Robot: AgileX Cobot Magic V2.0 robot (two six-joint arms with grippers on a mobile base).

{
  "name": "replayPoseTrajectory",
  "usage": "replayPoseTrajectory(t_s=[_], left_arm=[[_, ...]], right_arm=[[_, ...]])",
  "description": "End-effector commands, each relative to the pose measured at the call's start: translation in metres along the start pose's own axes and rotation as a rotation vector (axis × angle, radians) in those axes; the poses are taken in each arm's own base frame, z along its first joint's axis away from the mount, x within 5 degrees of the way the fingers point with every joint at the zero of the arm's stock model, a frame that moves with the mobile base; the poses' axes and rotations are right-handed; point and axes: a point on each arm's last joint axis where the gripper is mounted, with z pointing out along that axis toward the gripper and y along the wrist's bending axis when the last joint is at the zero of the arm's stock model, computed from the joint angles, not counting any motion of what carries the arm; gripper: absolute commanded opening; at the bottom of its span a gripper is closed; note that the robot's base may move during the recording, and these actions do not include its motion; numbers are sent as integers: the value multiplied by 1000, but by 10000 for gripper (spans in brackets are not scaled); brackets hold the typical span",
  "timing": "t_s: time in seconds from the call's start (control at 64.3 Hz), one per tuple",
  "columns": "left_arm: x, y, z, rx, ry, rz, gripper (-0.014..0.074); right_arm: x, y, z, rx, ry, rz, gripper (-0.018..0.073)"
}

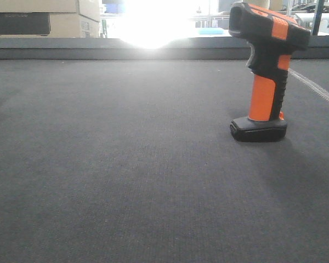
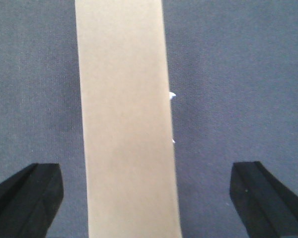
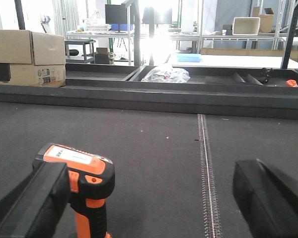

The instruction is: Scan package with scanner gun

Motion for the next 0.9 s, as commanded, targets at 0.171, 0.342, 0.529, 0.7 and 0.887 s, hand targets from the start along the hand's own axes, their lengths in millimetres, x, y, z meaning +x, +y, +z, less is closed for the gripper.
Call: replayPoseTrajectory(t_s=[0.171, 0.342, 0.529, 0.7, 0.887], left_arm=[[-9, 8, 28, -8, 21, 5, 580], [-11, 10, 50, 9, 70, 2, 580], [-11, 11, 54, 10, 79, 2, 444], [-10, 10, 54, 11, 94, 5, 11], [-7, 2, 43, 84, 95, -29, -111]], right_arm=[[-2, 0, 1, 2, -8, -8, 570], [-2, 0, 1, 2, -8, -8, 570], [-2, 0, 1, 2, -6, -8, 570], [-2, 0, 1, 2, -4, -8, 570], [-2, 0, 1, 2, -4, -8, 570]])
